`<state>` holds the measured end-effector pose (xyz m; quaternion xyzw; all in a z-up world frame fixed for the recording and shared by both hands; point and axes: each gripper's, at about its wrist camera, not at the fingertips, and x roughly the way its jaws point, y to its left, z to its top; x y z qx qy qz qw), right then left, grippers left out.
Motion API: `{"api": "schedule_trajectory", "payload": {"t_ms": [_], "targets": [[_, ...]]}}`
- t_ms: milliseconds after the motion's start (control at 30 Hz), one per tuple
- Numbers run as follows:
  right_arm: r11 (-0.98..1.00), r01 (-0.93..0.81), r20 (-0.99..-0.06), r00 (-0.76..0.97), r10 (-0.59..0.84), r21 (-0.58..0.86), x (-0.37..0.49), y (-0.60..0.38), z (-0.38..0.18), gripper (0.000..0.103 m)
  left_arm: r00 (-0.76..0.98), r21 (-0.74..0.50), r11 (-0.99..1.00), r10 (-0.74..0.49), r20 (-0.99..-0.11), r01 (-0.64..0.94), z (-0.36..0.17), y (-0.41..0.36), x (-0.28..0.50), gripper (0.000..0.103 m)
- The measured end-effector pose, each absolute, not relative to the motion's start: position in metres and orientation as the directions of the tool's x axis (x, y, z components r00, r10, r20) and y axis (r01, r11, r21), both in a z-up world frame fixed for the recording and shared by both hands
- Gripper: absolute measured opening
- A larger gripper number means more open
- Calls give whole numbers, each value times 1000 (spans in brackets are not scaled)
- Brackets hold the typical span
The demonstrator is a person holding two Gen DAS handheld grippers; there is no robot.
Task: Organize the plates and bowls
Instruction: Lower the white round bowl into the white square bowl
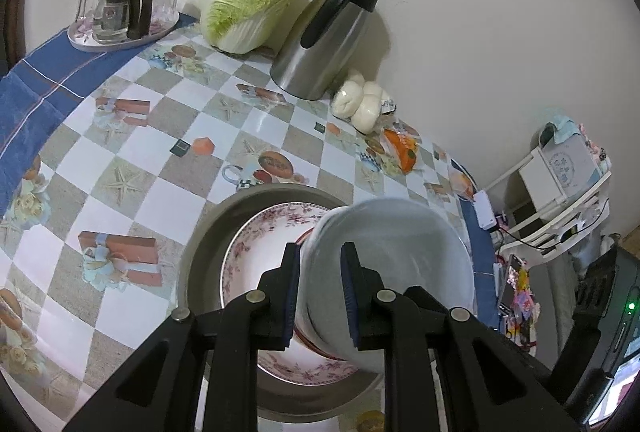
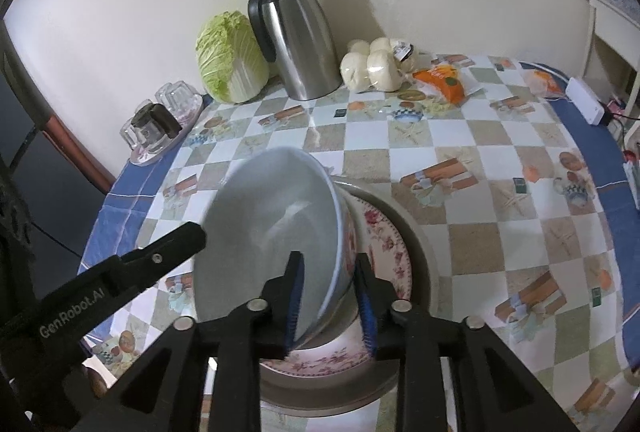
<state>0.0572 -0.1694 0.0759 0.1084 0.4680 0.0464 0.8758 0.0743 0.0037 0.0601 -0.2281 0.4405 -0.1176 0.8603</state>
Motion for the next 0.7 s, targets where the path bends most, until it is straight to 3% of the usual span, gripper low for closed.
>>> {"api": "schedule_trajectory", "payload": {"t_ms": [467,600,700], "targets": [[952,29,-757,614,223,304,51,-193,88,36,571,-505,863,-412,-710,-4,55,2,76,20],[942,37,-743,626,238,332,50,-202,88,16,565,-510,860,-418,-711,-6,55,2,77,21],[927,37,-729,629,270,374,50,-209,86,15,566,-512,859,-421,-709,-4,56,1,76,22]]}}
